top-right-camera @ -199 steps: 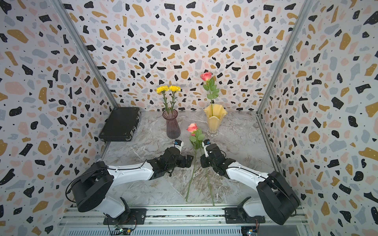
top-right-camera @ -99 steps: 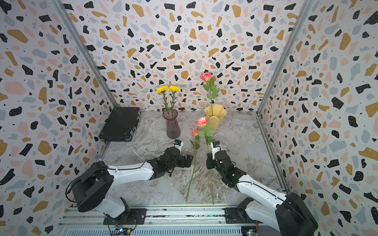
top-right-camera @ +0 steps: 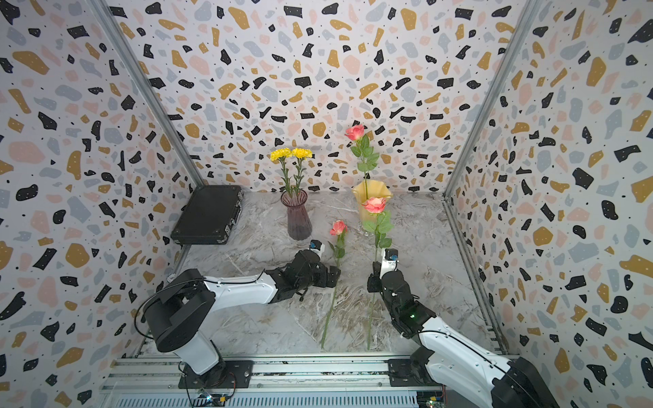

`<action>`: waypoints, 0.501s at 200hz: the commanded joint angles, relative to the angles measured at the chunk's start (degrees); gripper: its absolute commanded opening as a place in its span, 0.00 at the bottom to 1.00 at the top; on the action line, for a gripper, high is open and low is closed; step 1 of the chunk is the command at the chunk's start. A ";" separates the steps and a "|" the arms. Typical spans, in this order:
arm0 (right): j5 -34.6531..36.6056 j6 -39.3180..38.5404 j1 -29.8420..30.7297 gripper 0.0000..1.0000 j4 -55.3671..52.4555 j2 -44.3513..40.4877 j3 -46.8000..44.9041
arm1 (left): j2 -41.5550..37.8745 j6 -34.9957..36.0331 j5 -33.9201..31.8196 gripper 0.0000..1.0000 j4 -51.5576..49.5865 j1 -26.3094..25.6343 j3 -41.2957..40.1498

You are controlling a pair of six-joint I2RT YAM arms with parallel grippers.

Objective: Arrange the flowers in different vases according to their colors
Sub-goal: Pick up the flower at the center of the board.

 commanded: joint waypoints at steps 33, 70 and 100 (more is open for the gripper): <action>1.95 0.30 0.08 0.00 0.75 -1.48 0.74 | 2.08 7.05 9.29 1.00 -1.89 -0.17 4.84; 1.96 -4.77 0.07 0.00 1.26 -0.80 1.44 | -2.94 6.65 1.05 0.99 -2.44 -0.48 2.01; 3.74 -7.88 0.04 0.00 -1.75 0.08 4.08 | -10.28 4.98 -9.52 1.00 -0.22 -0.47 -3.92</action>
